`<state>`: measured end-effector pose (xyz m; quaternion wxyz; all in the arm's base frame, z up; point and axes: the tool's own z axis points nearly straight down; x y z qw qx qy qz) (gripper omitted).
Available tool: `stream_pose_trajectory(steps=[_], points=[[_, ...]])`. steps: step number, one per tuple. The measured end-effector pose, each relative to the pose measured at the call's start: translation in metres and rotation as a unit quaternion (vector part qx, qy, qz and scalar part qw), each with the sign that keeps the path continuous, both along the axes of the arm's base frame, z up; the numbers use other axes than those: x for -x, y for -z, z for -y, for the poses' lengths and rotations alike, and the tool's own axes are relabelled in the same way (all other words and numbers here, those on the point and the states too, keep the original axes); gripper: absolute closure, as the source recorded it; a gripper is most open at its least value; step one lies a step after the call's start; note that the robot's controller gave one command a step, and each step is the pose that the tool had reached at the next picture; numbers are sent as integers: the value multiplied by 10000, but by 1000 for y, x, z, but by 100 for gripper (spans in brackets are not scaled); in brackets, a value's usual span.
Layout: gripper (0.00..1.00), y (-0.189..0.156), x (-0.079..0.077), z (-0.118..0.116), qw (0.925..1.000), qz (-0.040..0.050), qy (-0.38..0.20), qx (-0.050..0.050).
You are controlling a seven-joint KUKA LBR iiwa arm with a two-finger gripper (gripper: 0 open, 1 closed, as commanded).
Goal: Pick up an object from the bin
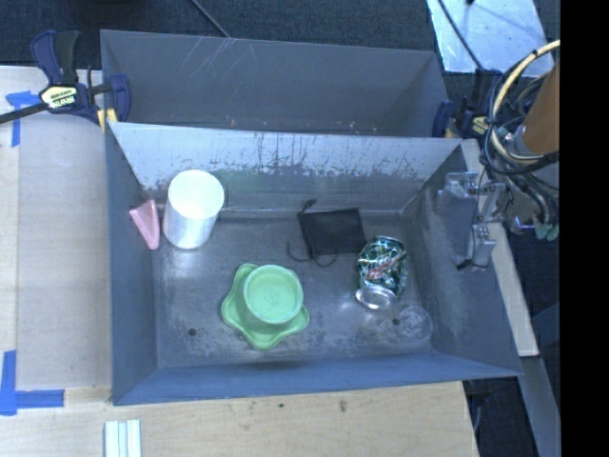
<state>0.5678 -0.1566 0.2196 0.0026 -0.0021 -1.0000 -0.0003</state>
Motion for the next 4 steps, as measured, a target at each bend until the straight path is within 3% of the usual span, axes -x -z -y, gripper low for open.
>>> stream_pose_trajectory(steps=[1, 2, 3, 4], points=[[0, -5, -2, -1, 10000, 44, -16, 8], [0, 43, 4, -20, 9993, 66, -361, 15], [0, 124, 24, -34, 9985, 115, -537, 24], [0, 132, 8, -49, 9890, 191, -1467, 42]])
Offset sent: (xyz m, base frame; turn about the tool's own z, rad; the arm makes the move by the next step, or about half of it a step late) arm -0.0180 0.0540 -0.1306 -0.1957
